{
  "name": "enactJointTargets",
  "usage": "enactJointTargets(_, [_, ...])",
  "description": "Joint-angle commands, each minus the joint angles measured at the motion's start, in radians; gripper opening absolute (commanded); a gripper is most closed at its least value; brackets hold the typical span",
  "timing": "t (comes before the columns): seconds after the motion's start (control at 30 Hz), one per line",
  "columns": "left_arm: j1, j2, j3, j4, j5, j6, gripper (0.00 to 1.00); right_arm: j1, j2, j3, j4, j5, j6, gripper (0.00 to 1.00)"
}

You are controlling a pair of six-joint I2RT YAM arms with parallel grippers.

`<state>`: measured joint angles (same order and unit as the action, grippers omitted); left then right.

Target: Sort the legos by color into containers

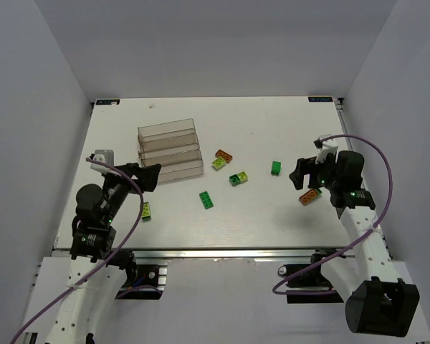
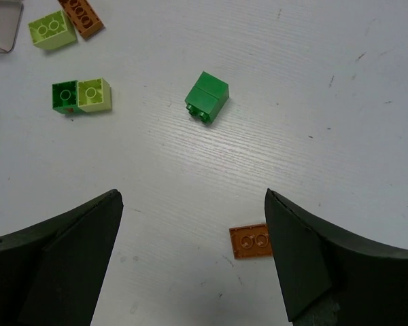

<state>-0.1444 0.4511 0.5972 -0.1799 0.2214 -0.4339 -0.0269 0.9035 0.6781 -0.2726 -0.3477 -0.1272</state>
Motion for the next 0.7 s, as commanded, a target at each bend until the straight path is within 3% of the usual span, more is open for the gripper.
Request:
enactJointTargets(0.0, [-0.001,0.015,0.009,-0.001,0.018,0.004,0.98,-0.002,-0.008,0.023,-0.013,-0.078,-0.051,0.90])
enactJointTargets(0.17, [0.000,0.038,0.007,0.002,0.029,-0.003,0.93,0.025,-0.008,0.035,-0.089,-0.250,-0.196,0.89])
enactJointTargets(0.3, [-0.001,0.066,0.006,0.003,0.041,-0.005,0.82,0.134,-0.014,0.049,-0.151,-0.313,-0.351,0.90])
enactJointTargets(0.4, [-0.001,0.095,0.007,0.003,0.052,-0.005,0.60,0.292,-0.034,0.037,-0.114,-0.197,-0.348,0.90])
enactJointTargets(0.53, [-0.001,0.152,0.016,-0.018,0.044,-0.006,0.11,0.444,-0.048,0.020,-0.051,-0.111,-0.359,0.90])
enactJointTargets(0.6, [-0.001,0.194,0.022,-0.038,0.038,-0.008,0.01,0.497,-0.038,0.023,-0.077,-0.134,-0.399,0.89])
enactJointTargets(0.67, [-0.001,0.225,0.027,-0.053,0.023,-0.012,0.00,0.525,-0.026,0.024,-0.094,-0.146,-0.434,0.89])
